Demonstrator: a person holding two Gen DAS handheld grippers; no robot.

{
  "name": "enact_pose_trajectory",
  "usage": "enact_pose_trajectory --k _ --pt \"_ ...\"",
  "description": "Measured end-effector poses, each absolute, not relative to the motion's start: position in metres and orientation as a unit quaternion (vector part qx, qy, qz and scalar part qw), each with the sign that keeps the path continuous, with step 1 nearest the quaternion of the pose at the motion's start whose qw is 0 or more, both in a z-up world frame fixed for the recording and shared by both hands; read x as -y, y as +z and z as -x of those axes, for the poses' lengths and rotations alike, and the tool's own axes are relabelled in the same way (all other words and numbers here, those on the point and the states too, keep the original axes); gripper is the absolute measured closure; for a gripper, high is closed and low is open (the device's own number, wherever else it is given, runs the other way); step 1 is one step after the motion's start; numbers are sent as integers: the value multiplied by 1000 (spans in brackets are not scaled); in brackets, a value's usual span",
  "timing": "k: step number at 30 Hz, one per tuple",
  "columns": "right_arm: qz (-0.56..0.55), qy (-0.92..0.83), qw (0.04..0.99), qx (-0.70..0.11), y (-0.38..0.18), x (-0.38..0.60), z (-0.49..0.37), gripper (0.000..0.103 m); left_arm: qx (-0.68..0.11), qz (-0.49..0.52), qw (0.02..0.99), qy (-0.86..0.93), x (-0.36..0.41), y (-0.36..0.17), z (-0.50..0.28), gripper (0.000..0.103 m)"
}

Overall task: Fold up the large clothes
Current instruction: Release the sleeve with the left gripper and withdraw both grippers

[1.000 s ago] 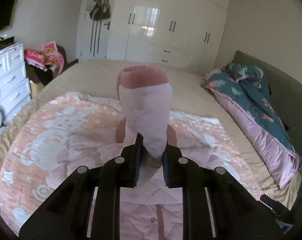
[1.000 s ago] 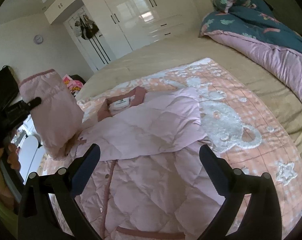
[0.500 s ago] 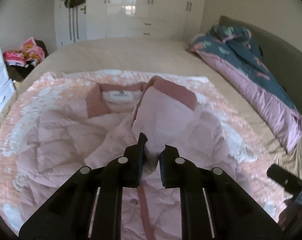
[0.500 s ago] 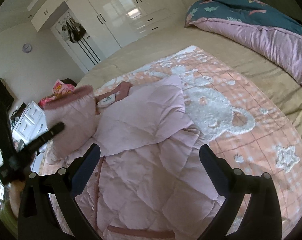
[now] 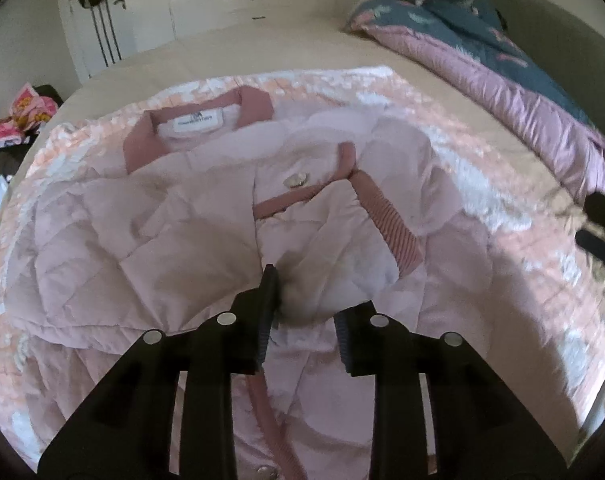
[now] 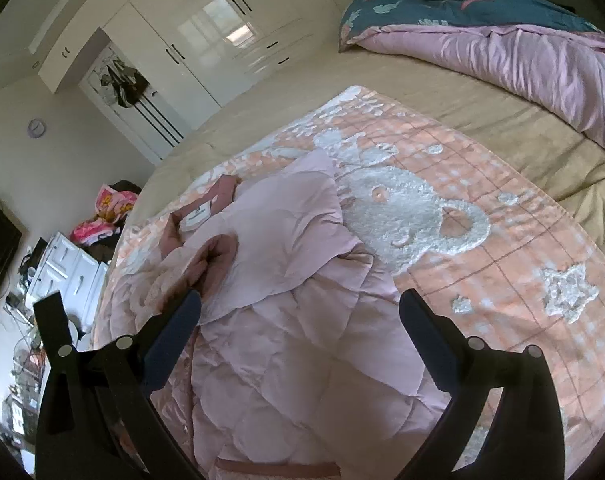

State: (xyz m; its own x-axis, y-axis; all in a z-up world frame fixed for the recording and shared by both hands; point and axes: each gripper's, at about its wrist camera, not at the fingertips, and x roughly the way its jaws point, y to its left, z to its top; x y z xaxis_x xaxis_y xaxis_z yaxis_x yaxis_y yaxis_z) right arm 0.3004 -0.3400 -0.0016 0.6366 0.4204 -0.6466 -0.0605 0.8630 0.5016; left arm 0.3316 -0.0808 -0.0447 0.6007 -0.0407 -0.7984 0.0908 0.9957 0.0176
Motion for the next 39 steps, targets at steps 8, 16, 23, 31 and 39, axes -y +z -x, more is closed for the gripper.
enact_pose_trajectory --k 8,16,23,31,39 --pt "-224 141 874 -408 -1 330 -302 4 -448 -92 888 -51 88 -56 -314 77" --pt "-210 146 875 -411 4 313 -304 4 -432 -115 891 -73 90 -49 -299 34" --pt "-207 160 866 -426 2 295 -308 4 -426 -99 893 -104 74 -33 -281 24" --pt "-197 192 838 -470 -22 244 -314 4 -420 -29 906 -29 -11 -10 -272 9" --pt "-196 210 821 -494 -47 196 -316 4 -417 45 906 54 -103 2 -267 9"
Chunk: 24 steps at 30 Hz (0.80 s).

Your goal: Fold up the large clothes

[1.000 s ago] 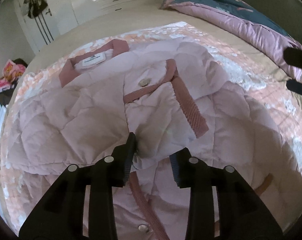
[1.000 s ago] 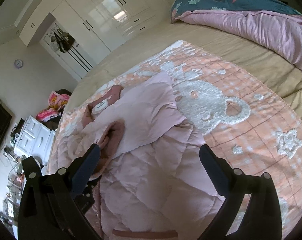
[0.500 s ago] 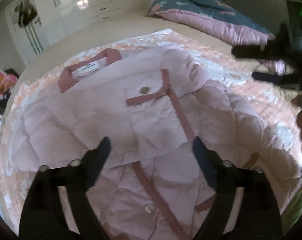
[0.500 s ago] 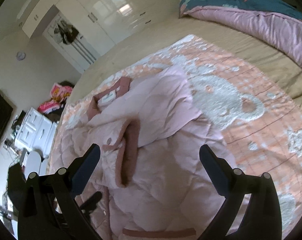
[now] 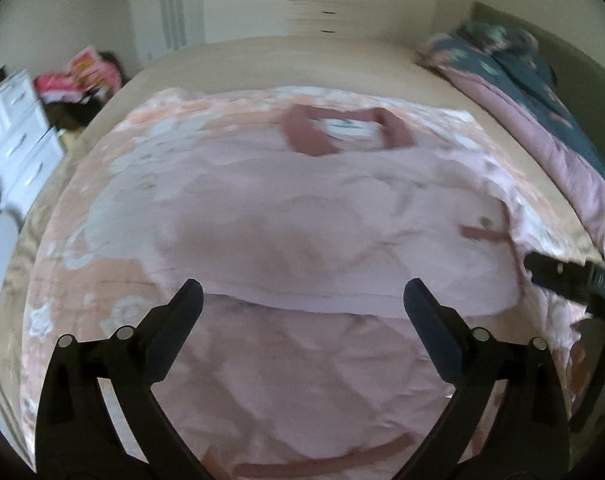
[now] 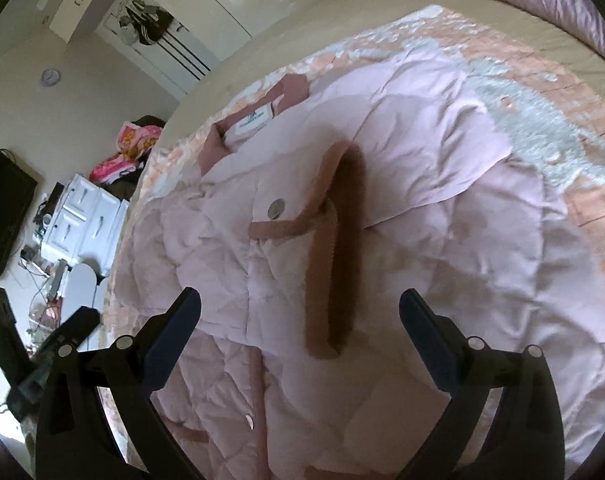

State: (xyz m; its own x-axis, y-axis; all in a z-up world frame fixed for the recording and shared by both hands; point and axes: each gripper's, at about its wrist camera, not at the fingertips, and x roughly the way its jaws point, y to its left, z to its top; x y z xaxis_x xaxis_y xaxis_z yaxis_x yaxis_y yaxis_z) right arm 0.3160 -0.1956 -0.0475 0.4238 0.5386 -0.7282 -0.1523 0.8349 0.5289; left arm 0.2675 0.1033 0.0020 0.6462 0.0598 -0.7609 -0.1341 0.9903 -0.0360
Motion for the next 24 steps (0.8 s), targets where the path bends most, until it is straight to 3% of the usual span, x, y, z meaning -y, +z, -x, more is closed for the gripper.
enact_pose_trajectory --k 8,9,10,16,19,24 --pt "-206 185 813 -512 -80 186 -326 7 -409 108 900 110 -174 3 -256 9" --pt "-202 186 817 -507 -80 184 -325 20 -408 114 898 114 -181 2 -254 9" --pt "-198 192 819 -503 -80 183 -326 42 -407 122 898 117 -187 1 -252 9" --pt "-157 230 840 -465 -69 171 -324 82 -400 166 892 127 -212 -4 -248 9" --pt "-121 255 856 -434 -49 162 -320 88 -398 175 891 130 -215 -6 -250 9" --pt "-57 298 891 -337 26 156 -320 89 -399 183 889 131 -219 -3 -262 9"
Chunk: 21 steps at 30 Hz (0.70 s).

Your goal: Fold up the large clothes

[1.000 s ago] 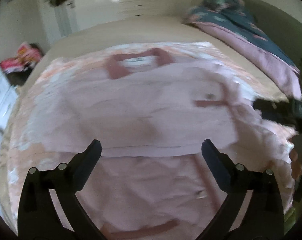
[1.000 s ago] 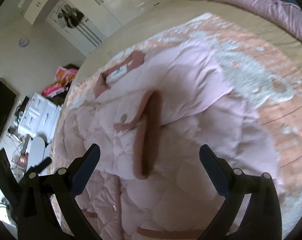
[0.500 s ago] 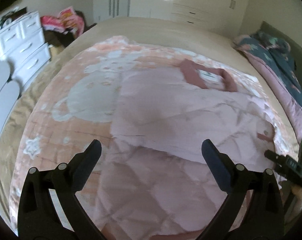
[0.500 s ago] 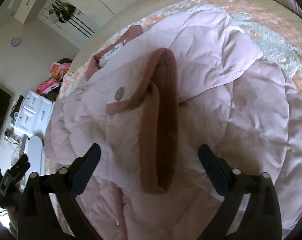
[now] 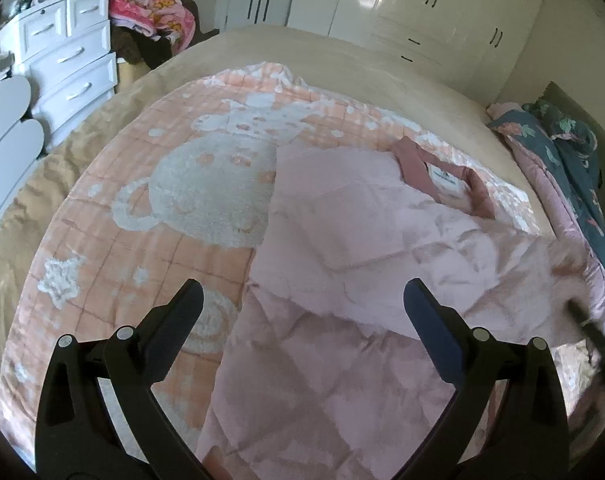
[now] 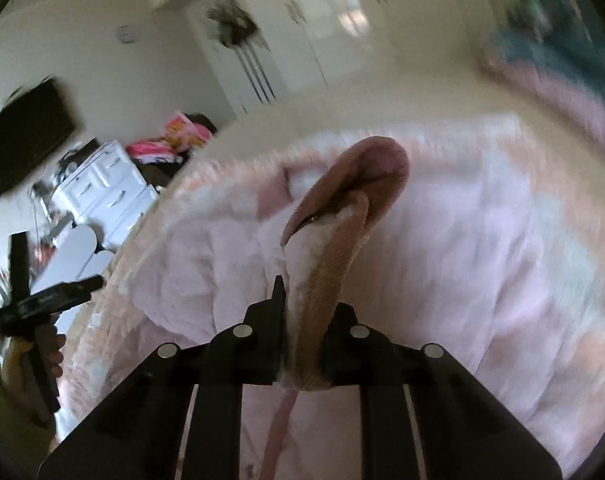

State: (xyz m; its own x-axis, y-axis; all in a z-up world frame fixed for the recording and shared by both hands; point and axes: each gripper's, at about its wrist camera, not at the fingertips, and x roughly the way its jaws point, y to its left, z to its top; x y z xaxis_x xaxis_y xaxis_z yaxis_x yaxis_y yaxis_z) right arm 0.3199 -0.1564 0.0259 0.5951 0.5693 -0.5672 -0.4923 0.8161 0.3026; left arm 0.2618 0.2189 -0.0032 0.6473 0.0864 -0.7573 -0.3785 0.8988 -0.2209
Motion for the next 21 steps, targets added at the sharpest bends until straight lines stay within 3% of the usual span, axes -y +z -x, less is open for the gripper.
enact_pose_trajectory --k 6,21 --pt "-26 303 908 -287 77 171 -350 89 -385 193 895 118 -217 12 -289 9" --pt "-57 258 893 -365 10 193 -387 89 -414 165 891 86 -174 -7 -335 9"
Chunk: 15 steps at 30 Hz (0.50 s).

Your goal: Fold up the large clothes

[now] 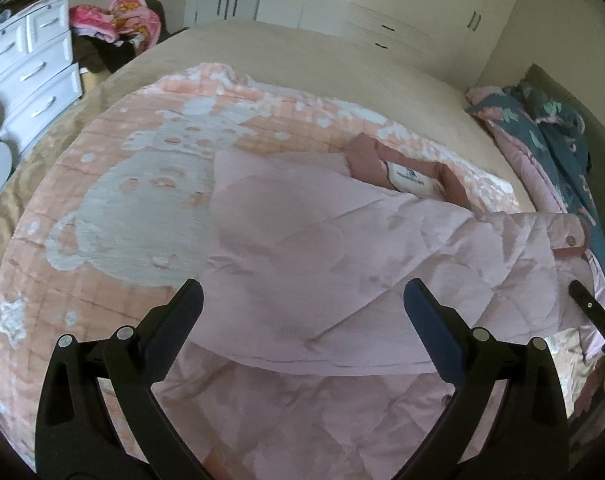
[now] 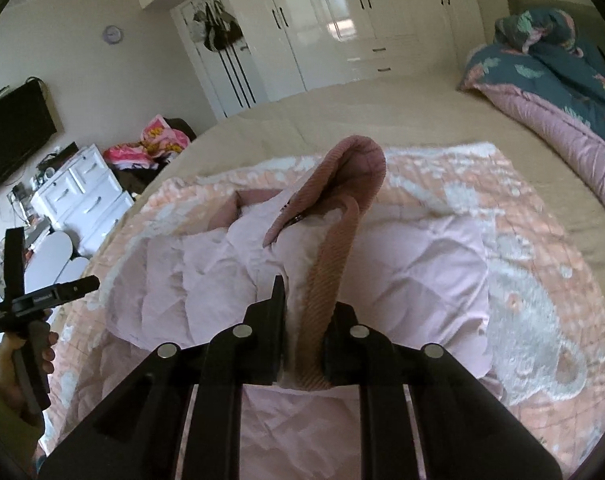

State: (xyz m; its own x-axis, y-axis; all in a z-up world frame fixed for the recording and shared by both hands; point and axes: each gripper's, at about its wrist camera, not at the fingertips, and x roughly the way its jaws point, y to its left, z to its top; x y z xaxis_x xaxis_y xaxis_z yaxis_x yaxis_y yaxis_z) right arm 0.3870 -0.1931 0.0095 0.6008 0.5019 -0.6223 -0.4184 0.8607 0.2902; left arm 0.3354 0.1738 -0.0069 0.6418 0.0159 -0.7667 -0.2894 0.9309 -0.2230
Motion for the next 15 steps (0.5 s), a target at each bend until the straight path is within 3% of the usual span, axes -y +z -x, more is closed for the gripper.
enact_pose_trajectory --k 15 --pt "-34 244 886 -392 -9 190 -386 82 -447 144 880 65 -147 -30 -358 9"
